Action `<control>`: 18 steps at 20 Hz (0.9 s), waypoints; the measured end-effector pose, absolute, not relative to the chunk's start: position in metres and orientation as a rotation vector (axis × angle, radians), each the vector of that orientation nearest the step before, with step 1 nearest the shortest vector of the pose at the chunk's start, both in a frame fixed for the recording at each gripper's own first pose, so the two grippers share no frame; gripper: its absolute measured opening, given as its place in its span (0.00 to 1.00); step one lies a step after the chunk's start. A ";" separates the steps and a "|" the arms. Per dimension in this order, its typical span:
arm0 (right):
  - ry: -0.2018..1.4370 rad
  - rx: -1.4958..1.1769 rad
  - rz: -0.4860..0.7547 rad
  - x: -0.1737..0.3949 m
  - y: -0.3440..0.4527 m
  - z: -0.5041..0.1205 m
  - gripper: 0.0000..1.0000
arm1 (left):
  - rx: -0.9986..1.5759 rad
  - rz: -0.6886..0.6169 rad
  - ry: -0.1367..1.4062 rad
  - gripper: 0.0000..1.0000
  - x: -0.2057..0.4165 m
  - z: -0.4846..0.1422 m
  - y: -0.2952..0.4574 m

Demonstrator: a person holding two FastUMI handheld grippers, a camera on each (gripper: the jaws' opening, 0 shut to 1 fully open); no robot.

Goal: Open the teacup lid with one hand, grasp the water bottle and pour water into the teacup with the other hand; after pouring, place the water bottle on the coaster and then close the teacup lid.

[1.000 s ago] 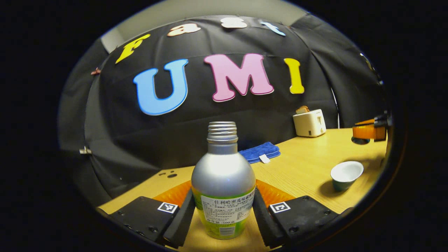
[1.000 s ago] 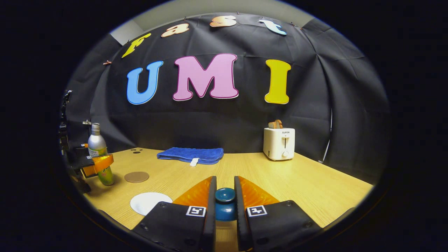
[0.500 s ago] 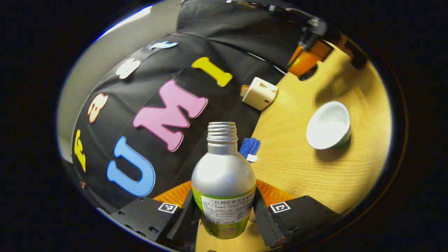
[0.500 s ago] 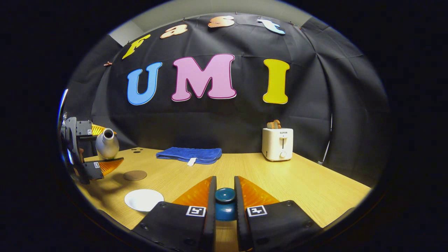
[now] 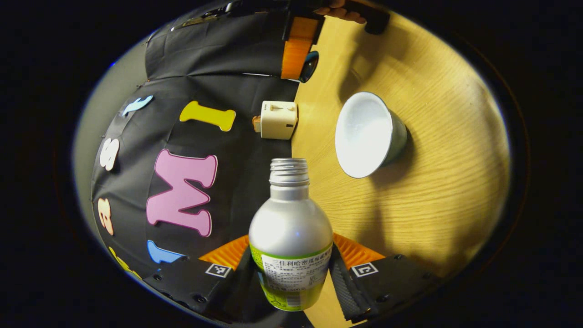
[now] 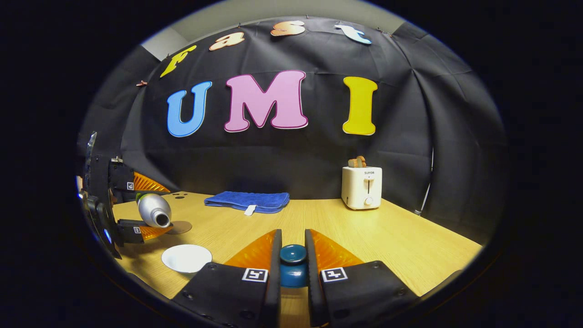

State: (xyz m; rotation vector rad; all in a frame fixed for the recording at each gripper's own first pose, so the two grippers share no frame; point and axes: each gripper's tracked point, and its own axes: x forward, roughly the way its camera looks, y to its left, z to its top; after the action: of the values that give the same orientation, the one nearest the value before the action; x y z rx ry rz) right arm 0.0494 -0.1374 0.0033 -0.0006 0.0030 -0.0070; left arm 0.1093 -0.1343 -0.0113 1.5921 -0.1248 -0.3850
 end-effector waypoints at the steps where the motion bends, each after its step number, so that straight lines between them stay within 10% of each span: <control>1: 0.003 -0.001 -0.007 0.049 -0.137 0.003 0.28 | 1.621 -0.392 -0.125 0.80 0.109 -0.011 -0.136; 18: 0.000 -0.002 -0.007 0.049 -0.138 0.003 0.28 | 1.935 -0.437 -0.105 0.81 0.099 -0.016 -0.134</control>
State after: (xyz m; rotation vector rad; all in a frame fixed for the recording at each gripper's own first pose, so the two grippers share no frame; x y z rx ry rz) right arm 0.0493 -0.1375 0.0030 -0.0016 0.0005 -0.0067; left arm 0.0993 -0.1337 -0.0159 1.9351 -0.1049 -0.4369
